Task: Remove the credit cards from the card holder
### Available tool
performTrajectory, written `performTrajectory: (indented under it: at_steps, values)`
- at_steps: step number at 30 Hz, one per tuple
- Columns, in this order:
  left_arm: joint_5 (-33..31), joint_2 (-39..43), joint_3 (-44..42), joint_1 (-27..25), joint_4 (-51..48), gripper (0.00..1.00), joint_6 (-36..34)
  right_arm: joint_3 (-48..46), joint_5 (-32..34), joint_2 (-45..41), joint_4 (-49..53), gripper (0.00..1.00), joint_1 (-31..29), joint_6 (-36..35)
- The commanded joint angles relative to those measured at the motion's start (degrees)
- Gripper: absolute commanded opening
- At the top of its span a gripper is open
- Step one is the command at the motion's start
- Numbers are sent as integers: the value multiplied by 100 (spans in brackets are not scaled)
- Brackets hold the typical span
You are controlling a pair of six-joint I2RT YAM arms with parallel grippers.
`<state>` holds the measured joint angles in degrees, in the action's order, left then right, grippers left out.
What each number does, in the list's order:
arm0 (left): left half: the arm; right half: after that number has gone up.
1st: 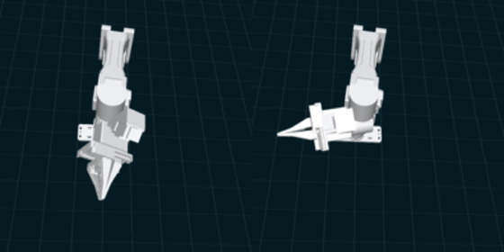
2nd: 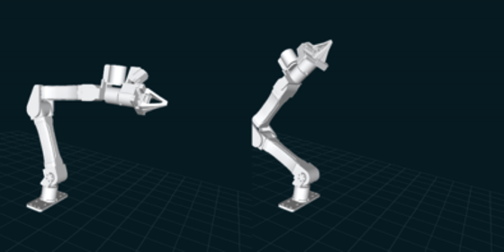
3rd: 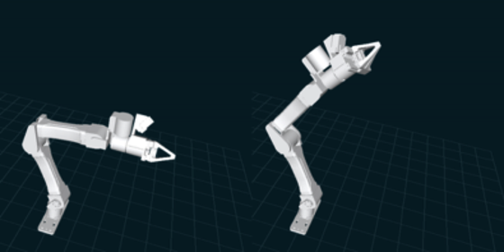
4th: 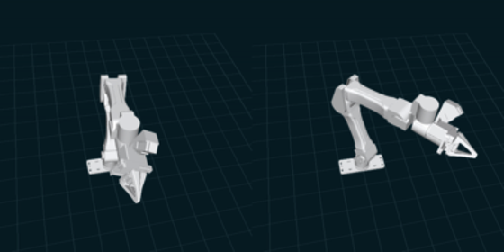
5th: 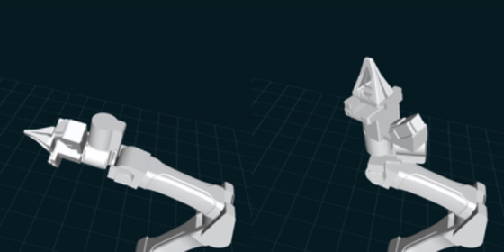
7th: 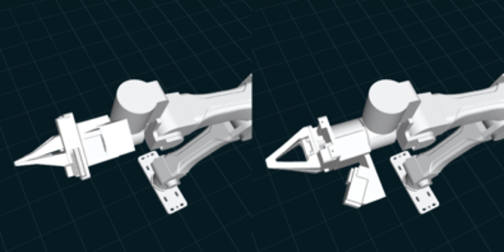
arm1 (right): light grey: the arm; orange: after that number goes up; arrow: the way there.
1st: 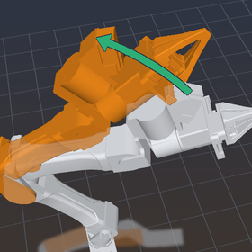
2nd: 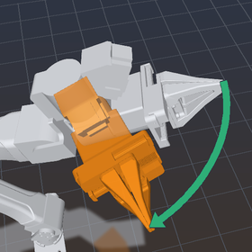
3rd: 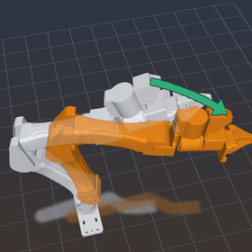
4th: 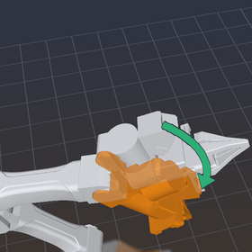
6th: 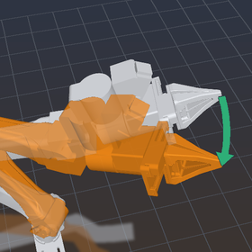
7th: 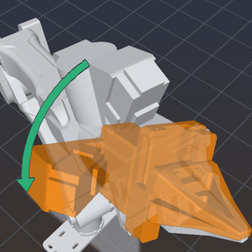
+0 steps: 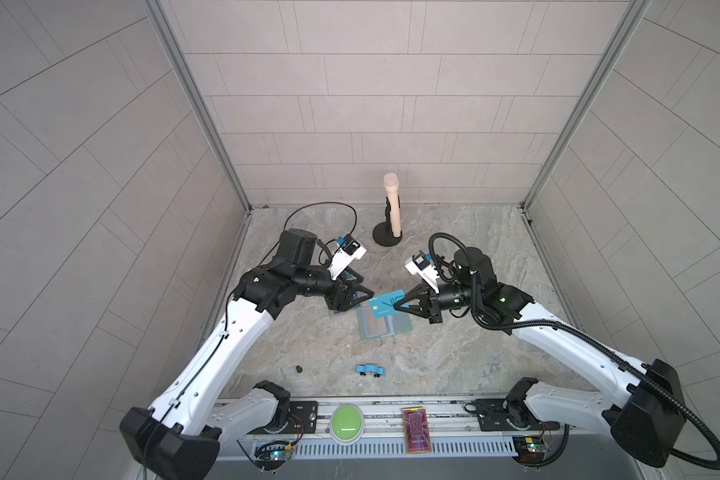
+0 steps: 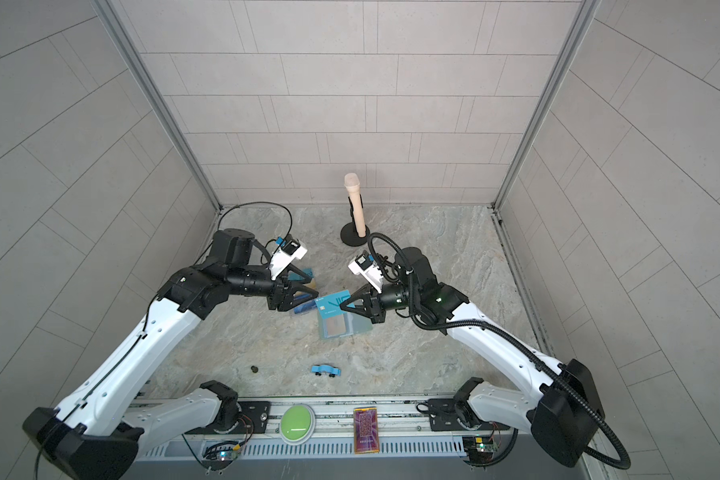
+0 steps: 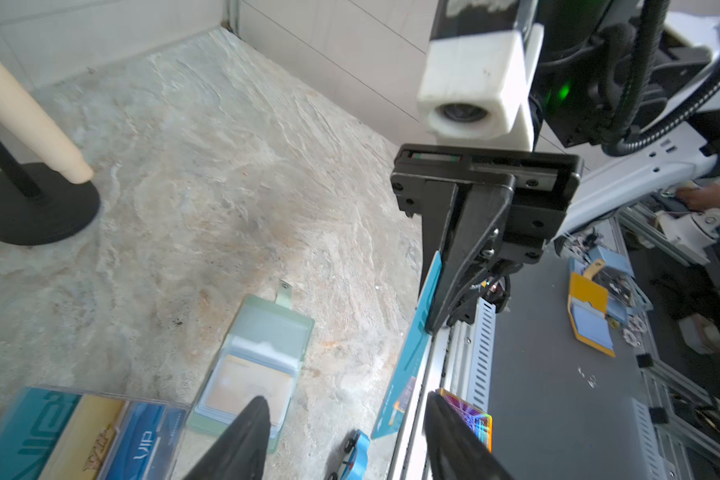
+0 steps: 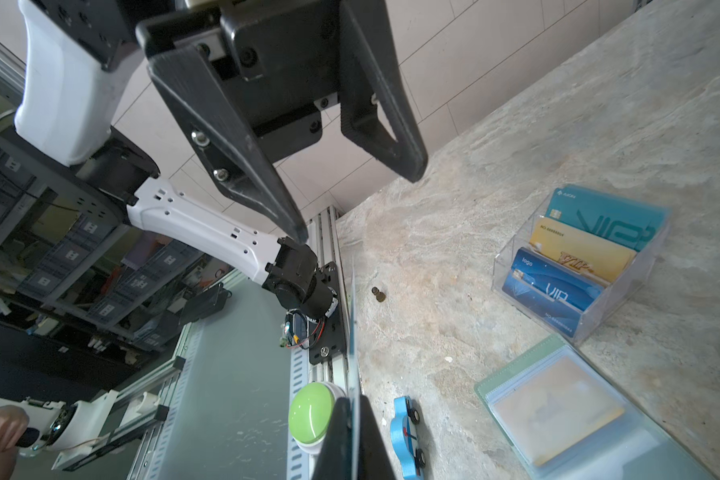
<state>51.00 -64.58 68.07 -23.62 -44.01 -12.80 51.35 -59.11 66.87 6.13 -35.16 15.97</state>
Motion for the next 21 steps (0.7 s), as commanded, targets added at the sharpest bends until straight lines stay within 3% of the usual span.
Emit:
performTrajectory:
  at_steps: [1, 3, 14, 21]
  values:
    - [548, -197, 247, 8, -805, 54, -744, 238, -259, 103, 499, 0, -53, -673]
    - [603, -327, 275, 11, -855, 48, -798, 358, -246, 207, 643, 0, -75, -796]
    - [1090, -589, 268, 14, -1057, 44, -1095, 837, -355, 857, 770, 0, -301, -1058]
    - [1168, -694, 224, 6, -1122, 36, -1175, 903, -348, 1022, 456, 0, -369, -891]
